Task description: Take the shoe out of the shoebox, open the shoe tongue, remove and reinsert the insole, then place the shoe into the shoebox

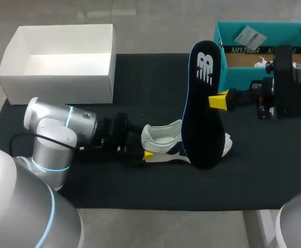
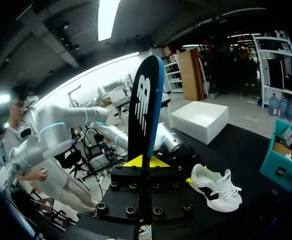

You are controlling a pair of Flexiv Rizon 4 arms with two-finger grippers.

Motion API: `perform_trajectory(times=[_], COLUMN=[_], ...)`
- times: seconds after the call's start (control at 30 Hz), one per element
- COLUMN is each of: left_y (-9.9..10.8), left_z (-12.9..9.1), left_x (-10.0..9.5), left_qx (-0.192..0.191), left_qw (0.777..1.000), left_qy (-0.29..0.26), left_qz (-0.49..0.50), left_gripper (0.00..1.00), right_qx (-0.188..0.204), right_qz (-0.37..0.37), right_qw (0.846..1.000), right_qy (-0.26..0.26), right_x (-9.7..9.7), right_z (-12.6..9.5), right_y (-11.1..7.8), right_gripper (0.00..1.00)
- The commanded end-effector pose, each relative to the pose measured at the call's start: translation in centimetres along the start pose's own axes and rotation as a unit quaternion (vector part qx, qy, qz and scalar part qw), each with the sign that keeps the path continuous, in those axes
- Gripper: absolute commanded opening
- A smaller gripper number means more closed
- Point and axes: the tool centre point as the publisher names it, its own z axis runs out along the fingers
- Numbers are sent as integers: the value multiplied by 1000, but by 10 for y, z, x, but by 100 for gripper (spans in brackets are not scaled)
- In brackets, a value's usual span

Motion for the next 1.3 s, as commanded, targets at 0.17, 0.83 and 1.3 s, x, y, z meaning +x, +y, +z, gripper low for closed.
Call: perform_trajectory(times=[0.17, 0.83, 1.3], left_y=[-8, -37, -65], left_z=[-9, -34, -35], left_x=[3, 1, 13], left_qx=[-44, -296, -514], left_qw=[999, 954, 857], left_qy=[-13, -52, -33], left_qz=[-3, -16, -12], left_gripper=[100, 100, 100], right_qx=[-3, -3, -3], right_qz=[0, 0, 0], right_qw=[1000, 1000, 1000], right_qy=[-10, -10, -10], right_x=[8, 8, 8], right_z=[3, 3, 3], right_y=[-1, -1, -1], right_gripper=[0, 0, 0])
